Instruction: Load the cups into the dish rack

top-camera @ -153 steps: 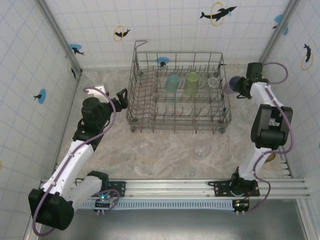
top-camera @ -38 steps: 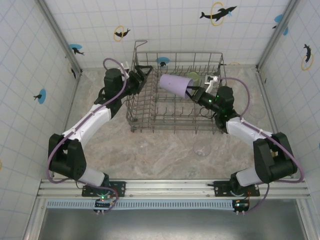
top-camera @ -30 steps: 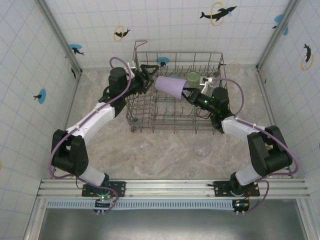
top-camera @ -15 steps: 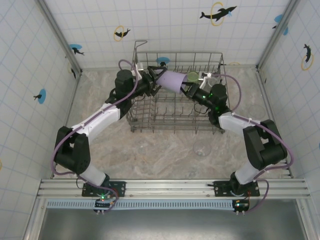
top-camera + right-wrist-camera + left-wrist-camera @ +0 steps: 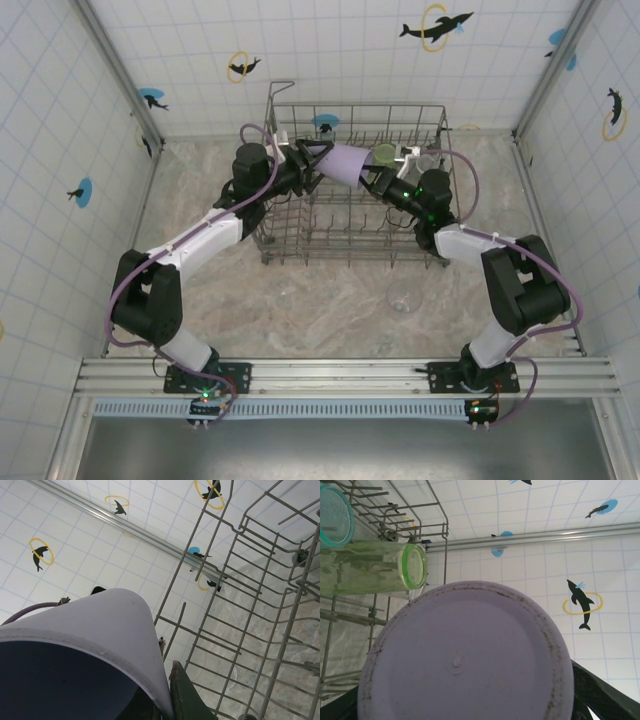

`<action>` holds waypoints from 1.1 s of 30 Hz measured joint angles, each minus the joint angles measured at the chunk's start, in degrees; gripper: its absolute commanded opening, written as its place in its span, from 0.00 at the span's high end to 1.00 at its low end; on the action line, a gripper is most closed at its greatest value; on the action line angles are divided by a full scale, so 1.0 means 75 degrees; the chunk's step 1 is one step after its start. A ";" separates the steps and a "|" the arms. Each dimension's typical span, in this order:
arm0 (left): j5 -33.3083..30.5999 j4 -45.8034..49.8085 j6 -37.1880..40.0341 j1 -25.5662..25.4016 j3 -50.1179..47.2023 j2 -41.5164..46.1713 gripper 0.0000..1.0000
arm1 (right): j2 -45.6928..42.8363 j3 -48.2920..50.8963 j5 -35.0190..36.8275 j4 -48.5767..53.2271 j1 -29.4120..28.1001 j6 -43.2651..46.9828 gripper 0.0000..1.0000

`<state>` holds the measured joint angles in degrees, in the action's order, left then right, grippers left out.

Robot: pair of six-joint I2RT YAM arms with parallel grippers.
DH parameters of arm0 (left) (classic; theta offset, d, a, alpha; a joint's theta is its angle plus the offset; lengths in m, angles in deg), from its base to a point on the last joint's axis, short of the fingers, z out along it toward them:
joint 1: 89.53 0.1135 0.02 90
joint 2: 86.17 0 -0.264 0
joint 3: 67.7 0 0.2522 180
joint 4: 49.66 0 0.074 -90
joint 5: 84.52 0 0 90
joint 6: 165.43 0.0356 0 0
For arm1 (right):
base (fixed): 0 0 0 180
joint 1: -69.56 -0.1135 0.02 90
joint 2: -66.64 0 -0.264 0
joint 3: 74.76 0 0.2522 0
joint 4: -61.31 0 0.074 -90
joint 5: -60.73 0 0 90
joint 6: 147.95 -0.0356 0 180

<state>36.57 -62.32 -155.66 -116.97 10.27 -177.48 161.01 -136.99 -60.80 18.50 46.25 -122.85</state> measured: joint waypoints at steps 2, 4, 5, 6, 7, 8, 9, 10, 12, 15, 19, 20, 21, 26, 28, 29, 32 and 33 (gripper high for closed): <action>-0.0003 -0.0070 -0.0052 0.0000 -0.0006 0.0000 0.28 | 0.0000 0.0000 0.0000 -0.0038 0.0000 0.0006 1.00; -0.0015 -0.0192 -0.0143 0.0000 -0.0009 -0.0020 0.42 | 0.0000 0.0000 -0.0003 -0.0073 0.0000 0.0006 1.00; -0.0015 -0.0248 -0.0160 0.0000 -0.0009 -0.0038 0.50 | -0.0003 0.0003 -0.0006 -0.0082 0.0000 0.0006 1.00; -0.0020 -0.0300 -0.0189 0.0000 -0.0009 -0.0067 0.61 | -0.0006 0.0003 -0.0003 -0.0076 0.0003 0.0026 1.00; -0.0017 -0.0358 -0.0207 0.0000 -0.0009 -0.0102 0.72 | -0.0009 0.0000 0.0006 -0.0064 0.0006 0.0052 1.00; -0.0015 -0.0391 -0.0221 0.0000 -0.0006 -0.0131 0.82 | -0.0009 0.0003 0.0003 -0.0038 0.0009 0.0082 1.00; -0.0015 -0.0425 -0.0239 0.0000 -0.0009 -0.0157 0.95 | -0.0009 0.0003 0.0003 0.0000 0.0009 0.0117 1.00; -0.0012 -0.0466 -0.0251 0.0000 -0.0009 -0.0181 1.00 | -0.0015 0.0000 0.0006 0.0047 0.0009 0.0152 0.95; -0.0006 -0.0490 -0.0256 0.0000 -0.0009 -0.0201 1.00 | -0.0064 0.0003 -0.0015 0.0207 0.0009 0.0277 0.84; -0.0026 -0.0522 -0.0216 -0.0006 -0.0015 -0.0204 1.00 | -0.0213 0.0000 -0.0207 0.0592 -0.0023 0.0592 0.65; -0.0070 -0.0493 0.0015 -0.0009 -0.0012 -0.0204 1.00 | -0.0498 0.0003 -0.0353 0.1037 -0.0035 0.0930 0.49; -0.0082 -0.0469 0.0090 -0.0009 -0.0012 -0.0204 1.00 | -0.0577 0.0003 -0.0347 0.1160 -0.0020 0.0991 0.46; -0.0096 -0.0423 0.0187 -0.0009 0.0006 -0.0204 1.00 | -0.0667 0.0012 -0.0335 0.1300 0.0003 0.1070 0.44; -0.0358 -0.0070 0.0813 -0.0050 0.0192 -0.0204 1.00 | -0.1172 0.0163 -0.0187 0.2014 0.0157 0.1478 0.35; -0.0536 0.0067 0.1116 -0.0050 0.0219 -0.0204 1.00 | -0.1443 0.0230 -0.0070 0.2369 0.0221 0.1702 0.26; -0.0629 0.0114 0.1236 -0.0050 0.0219 -0.0204 1.00 | -0.1553 0.0251 -0.0006 0.2524 0.0245 0.1772 0.21; -0.0906 0.0306 0.1617 -0.0050 0.0230 -0.0192 1.00 | -0.1938 0.0414 0.0242 0.2938 0.0326 0.2069 0.13; -0.1020 0.0385 0.1775 -0.0050 0.0236 -0.0189 1.00 | -0.2066 0.0487 0.0289 0.3040 0.0382 0.2127 0.10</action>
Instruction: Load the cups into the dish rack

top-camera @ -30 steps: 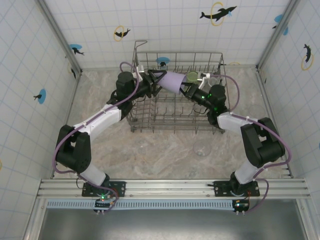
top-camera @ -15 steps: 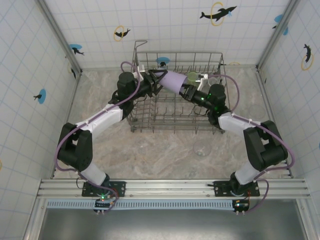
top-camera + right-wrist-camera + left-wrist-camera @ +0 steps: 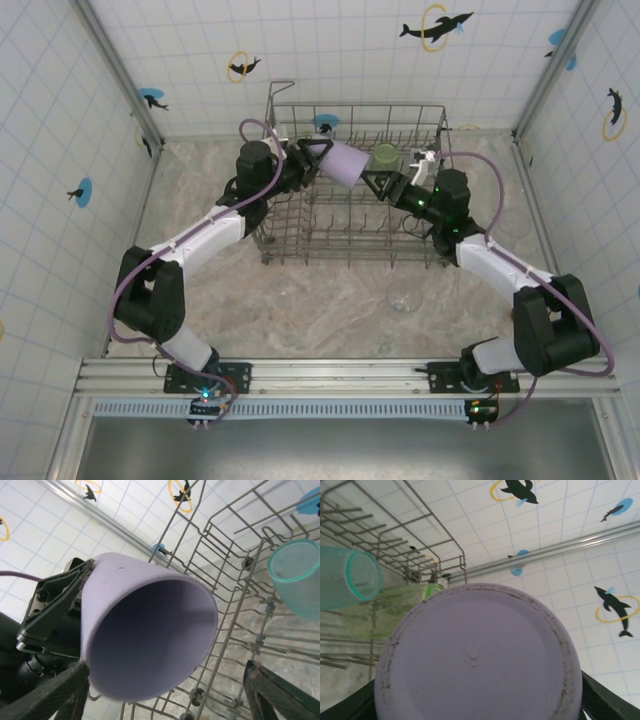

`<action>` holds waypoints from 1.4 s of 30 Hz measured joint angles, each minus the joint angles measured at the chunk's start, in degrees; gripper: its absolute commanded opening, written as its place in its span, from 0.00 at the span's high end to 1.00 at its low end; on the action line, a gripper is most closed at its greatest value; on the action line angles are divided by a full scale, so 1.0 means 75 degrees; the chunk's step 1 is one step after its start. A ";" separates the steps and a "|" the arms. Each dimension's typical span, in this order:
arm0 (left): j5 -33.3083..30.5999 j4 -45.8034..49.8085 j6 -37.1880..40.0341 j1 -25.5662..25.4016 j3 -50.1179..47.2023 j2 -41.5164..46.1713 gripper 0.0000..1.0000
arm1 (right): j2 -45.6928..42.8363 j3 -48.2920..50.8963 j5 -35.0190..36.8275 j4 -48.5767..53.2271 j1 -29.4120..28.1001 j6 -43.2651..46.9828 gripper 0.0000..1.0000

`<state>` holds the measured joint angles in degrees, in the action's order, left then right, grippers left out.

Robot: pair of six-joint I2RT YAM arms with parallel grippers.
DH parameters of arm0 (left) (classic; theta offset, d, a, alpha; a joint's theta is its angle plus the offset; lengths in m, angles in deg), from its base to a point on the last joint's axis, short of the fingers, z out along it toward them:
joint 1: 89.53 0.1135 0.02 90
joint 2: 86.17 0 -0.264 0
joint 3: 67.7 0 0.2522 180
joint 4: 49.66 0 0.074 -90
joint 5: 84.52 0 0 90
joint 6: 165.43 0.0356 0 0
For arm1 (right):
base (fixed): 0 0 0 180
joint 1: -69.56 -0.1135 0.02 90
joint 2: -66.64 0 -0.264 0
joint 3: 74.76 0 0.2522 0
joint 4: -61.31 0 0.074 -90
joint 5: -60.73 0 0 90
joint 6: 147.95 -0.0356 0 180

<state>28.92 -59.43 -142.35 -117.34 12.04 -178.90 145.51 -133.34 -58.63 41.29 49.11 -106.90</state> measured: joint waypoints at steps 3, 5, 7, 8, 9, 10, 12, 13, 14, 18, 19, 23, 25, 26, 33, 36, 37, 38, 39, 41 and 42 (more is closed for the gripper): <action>-0.0294 0.0242 0.0434 0.0000 0.0006 0.0000 1.00 | -0.0323 0.0172 0.0122 0.0259 0.0105 0.0140 0.00; -0.0475 0.0373 0.0714 0.0000 0.0012 0.0006 1.00 | -0.0548 0.0259 0.0178 0.0475 0.0178 0.0268 0.00; -0.0667 0.0516 0.0991 -0.0003 0.0026 0.0006 1.00 | -0.0784 0.0341 0.0254 0.0673 0.0239 0.0370 0.00; -0.0752 0.0565 0.1137 -0.0003 0.0041 0.0006 1.00 | -0.0892 0.0373 0.0283 0.0772 0.0245 0.0425 0.00; -0.0860 0.0653 0.1276 -0.0012 0.0079 0.0006 1.00 | -0.1023 0.0402 0.0323 0.0898 0.0259 0.0475 0.00; -0.0965 0.0740 0.1434 -0.0029 0.0125 0.0006 1.00 | -0.1172 0.0437 0.0364 0.1003 0.0286 0.0533 0.00; -0.1154 0.0901 0.1740 -0.0087 0.0248 0.0006 1.00 | -0.1428 0.0469 0.0431 0.1195 0.0294 0.0624 0.00; -0.1268 0.0985 0.1909 -0.0134 0.0321 0.0006 1.00 | -0.1562 0.0472 0.0484 0.1306 0.0300 0.0682 0.00; -0.1361 0.1067 0.2034 -0.0166 0.0382 0.0006 1.00 | -0.1679 0.0475 0.0507 0.1393 0.0309 0.0729 0.00; -0.1883 0.1486 0.2690 -0.0379 0.0702 0.0006 1.00 | -0.2174 0.0589 0.0650 0.1609 0.0329 0.0901 0.00; -0.1999 0.1559 0.2812 -0.0420 0.0761 0.0006 1.00 | -0.2273 0.0635 0.0679 0.1684 0.0329 0.0947 0.00; -0.2649 0.1920 0.3424 -0.0592 0.0889 0.0006 1.00 | -0.2570 0.0816 0.0775 0.2081 0.0344 0.1148 0.00; -0.3002 0.2084 0.3666 -0.0638 0.0889 0.0006 1.00 | -0.2690 0.0898 0.0886 0.2264 0.0344 0.1241 0.00; -0.3209 0.2180 0.3789 -0.0659 0.0889 0.0006 1.00 | -0.2760 0.0944 0.0941 0.2331 0.0344 0.1285 0.00; -0.4153 0.2541 0.4473 -0.0702 0.0889 0.0006 1.00 | -0.2949 0.0970 0.1198 0.2780 0.0379 0.1530 0.00; -0.4409 0.2681 0.4695 -0.0758 0.0889 0.0000 1.00 | -0.3069 0.0991 0.1276 0.2827 0.0388 0.1574 0.00; -0.4488 0.2728 0.4759 -0.0787 0.0889 -0.0003 1.00 | -0.3118 0.1011 0.1288 0.2838 0.0388 0.1588 0.00; -0.4572 0.2754 0.4829 -0.0801 0.0889 -0.0012 1.00 | -0.3177 0.1040 0.1309 0.2853 0.0388 0.1603 0.00; -0.4648 0.2771 0.4911 -0.0819 0.0889 -0.0032 1.00 | -0.3226 0.1067 0.1317 0.2894 0.0388 0.1623 0.00; -0.4776 0.2830 0.5024 -0.0845 0.0889 -0.0073 1.00 | -0.3267 0.1084 0.1335 0.2955 0.0393 0.1667 0.00; -0.4841 0.2868 0.5112 -0.0868 0.0889 -0.0093 1.00 | -0.3270 0.1087 0.1338 0.2987 0.0393 0.1682 0.00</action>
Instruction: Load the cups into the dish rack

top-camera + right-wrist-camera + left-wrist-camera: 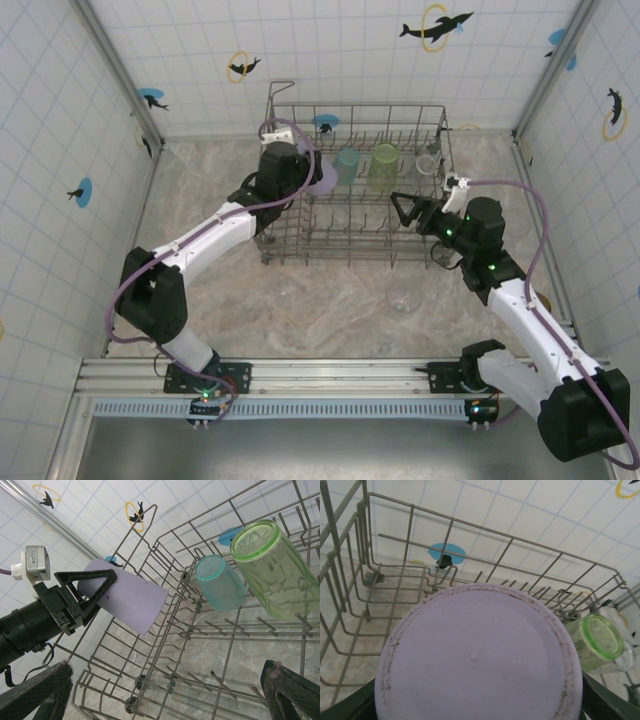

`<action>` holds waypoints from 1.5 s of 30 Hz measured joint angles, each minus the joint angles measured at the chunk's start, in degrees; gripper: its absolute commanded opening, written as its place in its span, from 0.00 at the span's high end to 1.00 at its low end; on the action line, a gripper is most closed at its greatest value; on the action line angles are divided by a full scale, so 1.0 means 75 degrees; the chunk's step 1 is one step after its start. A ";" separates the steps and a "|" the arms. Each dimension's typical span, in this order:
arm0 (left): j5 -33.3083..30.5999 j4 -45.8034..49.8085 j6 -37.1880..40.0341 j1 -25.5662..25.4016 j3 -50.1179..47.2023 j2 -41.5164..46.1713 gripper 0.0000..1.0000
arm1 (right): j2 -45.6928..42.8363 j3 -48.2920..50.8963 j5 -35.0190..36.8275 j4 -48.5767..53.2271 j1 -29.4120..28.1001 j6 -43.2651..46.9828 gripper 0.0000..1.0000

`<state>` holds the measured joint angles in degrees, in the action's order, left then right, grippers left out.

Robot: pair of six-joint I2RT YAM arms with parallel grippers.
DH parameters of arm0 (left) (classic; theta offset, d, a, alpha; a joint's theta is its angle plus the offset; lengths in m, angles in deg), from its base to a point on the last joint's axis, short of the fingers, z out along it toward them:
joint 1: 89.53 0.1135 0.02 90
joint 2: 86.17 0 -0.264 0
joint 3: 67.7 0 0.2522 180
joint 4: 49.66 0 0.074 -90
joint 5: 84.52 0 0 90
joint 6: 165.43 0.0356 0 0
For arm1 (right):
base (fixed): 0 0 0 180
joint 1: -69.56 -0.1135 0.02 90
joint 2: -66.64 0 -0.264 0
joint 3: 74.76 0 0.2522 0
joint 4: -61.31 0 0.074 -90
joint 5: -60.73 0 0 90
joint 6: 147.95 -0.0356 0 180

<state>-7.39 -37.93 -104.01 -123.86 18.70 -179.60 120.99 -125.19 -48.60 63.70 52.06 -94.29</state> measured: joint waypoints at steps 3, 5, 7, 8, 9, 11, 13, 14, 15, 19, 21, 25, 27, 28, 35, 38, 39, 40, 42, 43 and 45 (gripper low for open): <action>-0.0169 0.0047 0.0198 -0.0044 0.0000 -0.0093 1.00 | 0.0000 0.0000 0.0000 0.0134 0.0003 0.0058 0.00; -0.0242 0.0050 0.0286 -0.0087 0.0003 -0.0172 1.00 | 0.0000 0.0003 0.0000 0.0192 0.0015 0.0099 0.00; -0.0297 0.0058 0.0344 -0.0119 0.0026 -0.0294 1.00 | -0.0012 0.0023 -0.0006 0.0207 0.0044 0.0111 0.00; -0.0303 0.0093 0.0364 -0.0131 0.0070 -0.0388 1.00 | -0.0026 0.0038 -0.0009 0.0221 0.0061 0.0114 0.00; -0.0300 0.0117 0.0388 -0.0134 0.0128 -0.0490 1.00 | -0.0044 0.0044 -0.0015 0.0268 0.0090 0.0108 0.00; -0.0294 0.0181 0.0414 -0.0140 0.0256 -0.0702 1.00 | -0.0067 0.0044 -0.0012 0.0318 0.0119 0.0111 0.00; -0.0297 0.0221 0.0414 -0.0140 0.0353 -0.0863 1.00 | -0.0105 0.0050 -0.0015 0.0358 0.0146 0.0111 0.00; -0.0297 0.0227 0.0414 -0.0140 0.0385 -0.0924 1.00 | -0.0134 0.0070 -0.0015 0.0367 0.0154 0.0111 0.00; -0.0300 0.0224 0.0414 -0.0140 0.0408 -0.0970 1.00 | -0.0175 0.0093 -0.0029 0.0379 0.0169 0.0108 0.00; -0.0431 0.0221 0.0417 -0.0140 0.0452 -0.1122 1.00 | -0.0294 0.0157 -0.0035 0.0527 0.0219 0.0102 0.00; -0.0507 0.0221 0.0434 -0.0143 0.0466 -0.1204 1.00 | -0.0323 0.0157 -0.0064 0.0583 0.0236 0.0087 0.00; -0.0580 0.0210 0.0440 -0.0169 0.0466 -0.1343 1.00 | -0.0428 0.0230 -0.0157 0.0641 0.0248 0.0015 0.00; -0.0583 0.0207 0.0440 -0.0189 0.0469 -0.1396 1.00 | -0.0490 0.0271 -0.0157 0.0679 0.0251 0.0012 0.00; -0.0583 0.0207 0.0440 -0.0189 0.0478 -0.1422 1.00 | -0.0510 0.0271 -0.0157 0.0708 0.0259 0.0012 0.00; -0.0615 0.0184 0.0539 -0.0303 0.0621 -0.1734 1.00 | -0.0592 0.0280 -0.0146 0.0810 0.0341 -0.0009 0.00; -0.0807 0.0154 0.0641 -0.0391 0.0624 -0.1818 1.00 | -0.0627 0.0283 -0.0143 0.0813 0.0350 -0.0015 0.00; -0.0863 0.0149 0.0653 -0.0417 0.0624 -0.1833 1.00 | -0.0644 0.0283 -0.0146 0.0816 0.0350 -0.0015 0.00; -0.0924 0.0149 0.0679 -0.0431 0.0624 -0.1836 1.00 | -0.0667 0.0286 -0.0146 0.0816 0.0350 -0.0017 0.00; -0.1023 0.0087 0.0708 -0.0469 0.0624 -0.1836 0.96 | -0.0694 0.0283 -0.0149 0.0839 0.0367 -0.0020 0.00; -0.1049 0.0032 0.0708 -0.0469 0.0624 -0.1839 0.88 | -0.0699 0.0283 -0.0152 0.0892 0.0385 -0.0023 0.00; -0.1090 -0.0029 0.0711 -0.0475 0.0624 -0.1845 0.80 | -0.0699 0.0283 -0.0149 0.1011 0.0408 -0.0035 0.00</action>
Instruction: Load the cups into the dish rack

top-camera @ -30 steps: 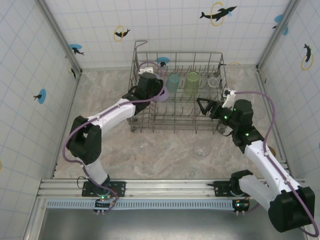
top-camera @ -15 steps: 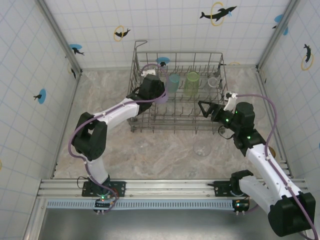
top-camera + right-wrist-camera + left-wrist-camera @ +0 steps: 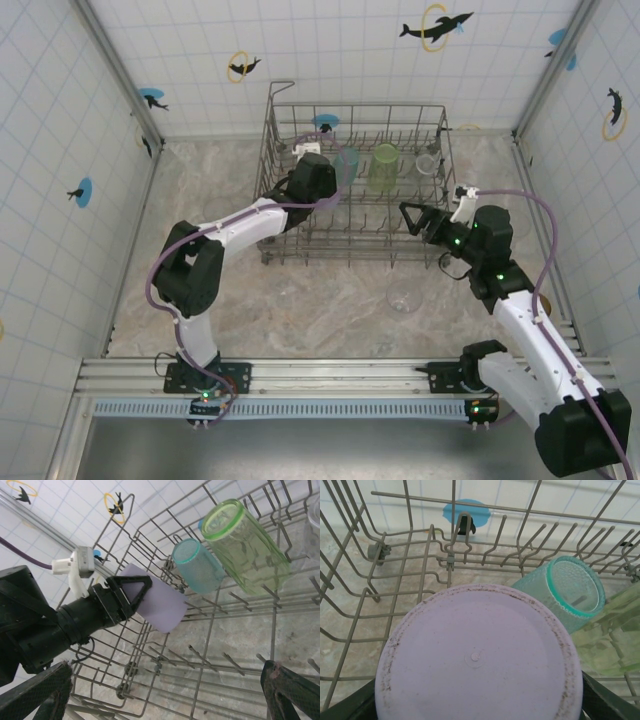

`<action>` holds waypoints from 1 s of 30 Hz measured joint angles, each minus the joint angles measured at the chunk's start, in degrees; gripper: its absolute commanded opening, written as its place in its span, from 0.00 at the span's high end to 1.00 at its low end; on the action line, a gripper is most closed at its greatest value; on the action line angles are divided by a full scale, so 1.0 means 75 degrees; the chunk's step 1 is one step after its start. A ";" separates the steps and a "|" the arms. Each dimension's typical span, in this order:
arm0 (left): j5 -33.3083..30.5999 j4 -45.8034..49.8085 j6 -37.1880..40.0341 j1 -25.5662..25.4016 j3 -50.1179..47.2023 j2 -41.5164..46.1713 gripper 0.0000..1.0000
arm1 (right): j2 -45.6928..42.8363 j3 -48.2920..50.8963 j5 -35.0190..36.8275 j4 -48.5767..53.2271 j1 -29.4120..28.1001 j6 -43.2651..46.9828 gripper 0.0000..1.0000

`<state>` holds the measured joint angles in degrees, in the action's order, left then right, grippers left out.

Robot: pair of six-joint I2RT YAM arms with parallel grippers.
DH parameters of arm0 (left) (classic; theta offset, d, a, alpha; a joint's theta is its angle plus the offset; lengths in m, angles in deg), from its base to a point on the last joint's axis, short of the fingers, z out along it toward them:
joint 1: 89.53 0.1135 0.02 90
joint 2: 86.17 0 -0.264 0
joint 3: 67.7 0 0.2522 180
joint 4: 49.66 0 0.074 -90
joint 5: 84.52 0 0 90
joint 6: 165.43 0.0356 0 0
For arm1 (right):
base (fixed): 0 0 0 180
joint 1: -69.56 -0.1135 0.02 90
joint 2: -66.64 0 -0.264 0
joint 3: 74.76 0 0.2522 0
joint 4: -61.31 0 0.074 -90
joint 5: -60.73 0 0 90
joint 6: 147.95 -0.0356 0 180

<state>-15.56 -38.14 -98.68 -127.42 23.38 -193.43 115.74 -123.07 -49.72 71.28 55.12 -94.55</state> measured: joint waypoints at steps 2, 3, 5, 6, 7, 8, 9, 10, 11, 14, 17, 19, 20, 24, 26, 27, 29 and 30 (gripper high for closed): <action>0.0017 -0.0009 0.0023 0.0000 -0.0003 -0.0003 0.75 | 0.0000 0.0000 -0.0003 0.0082 0.0035 -0.0003 0.00; 0.0061 -0.0017 0.0044 0.0003 -0.0003 -0.0003 0.72 | 0.0000 0.0003 0.0000 0.0090 0.0044 -0.0006 0.00; 0.0146 -0.0064 0.0044 0.0000 -0.0006 -0.0003 0.67 | -0.0003 0.0003 -0.0012 0.0093 0.0064 -0.0012 0.00; 0.0189 -0.0102 0.0044 0.0000 -0.0012 -0.0003 0.66 | 0.0000 0.0003 -0.0029 0.0093 0.0079 -0.0032 0.00; 0.0242 -0.0149 0.0041 0.0000 -0.0020 -0.0003 0.65 | 0.0000 0.0003 -0.0035 0.0090 0.0102 -0.0055 0.00; 0.0306 -0.0187 0.0038 0.0000 -0.0032 -0.0003 0.63 | 0.0000 0.0003 -0.0055 0.0093 0.0128 -0.0079 0.00; 0.0344 -0.0221 0.0035 0.0000 -0.0047 -0.0003 0.60 | 0.0000 0.0003 -0.0055 0.0093 0.0140 -0.0108 0.00; 0.0367 -0.0248 0.0032 0.0000 -0.0061 -0.0003 0.55 | 0.0000 0.0006 -0.0058 0.0093 0.0143 -0.0128 0.00; 0.0388 -0.0286 0.0023 0.0000 -0.0076 -0.0003 0.51 | 0.0000 0.0017 -0.0061 0.0087 0.0157 -0.0160 0.00; 0.0455 -0.0350 -0.0020 0.0015 -0.0090 -0.0003 0.45 | 0.0000 0.0117 -0.0076 0.0090 0.0192 -0.0213 0.00; 0.0455 -0.0396 -0.0044 0.0015 -0.0105 -0.0003 0.36 | 0.0000 0.0181 -0.0087 0.0099 0.0224 -0.0242 0.00; 0.0452 -0.0411 -0.0052 0.0015 -0.0111 -0.0003 0.26 | 0.0000 0.0181 -0.0082 0.0102 0.0248 -0.0256 0.00; 0.0455 -0.0428 -0.0076 0.0015 -0.0122 -0.0003 0.21 | 0.0000 0.0181 -0.0087 0.0105 0.0262 -0.0256 0.00; 0.0554 -0.0504 -0.0149 0.0006 -0.0256 -0.0003 0.14 | -0.0003 0.0181 -0.0172 0.0105 0.0291 -0.0262 0.00; 0.0542 -0.0510 -0.0157 0.0000 -0.0341 -0.0003 0.11 | 0.0000 0.0181 -0.0239 0.0102 0.0291 -0.0259 0.00; 0.0542 -0.0507 -0.0154 0.0000 -0.0364 -0.0003 0.09 | 0.0000 0.0181 -0.0262 0.0108 0.0289 -0.0265 0.00; 0.0539 -0.0507 -0.0157 0.0000 -0.0408 -0.0003 0.05 | 0.0000 0.0181 -0.0286 0.0108 0.0291 -0.0265 0.00; 0.0539 -0.0507 -0.0160 0.0000 -0.0411 -0.0003 0.04 | 0.0000 0.0184 -0.0289 0.0105 0.0291 -0.0265 0.00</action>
<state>-11.52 -41.95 -99.88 -127.42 20.30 -193.45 115.74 -121.69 -51.88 72.07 57.31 -96.54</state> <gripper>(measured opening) 0.933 0.999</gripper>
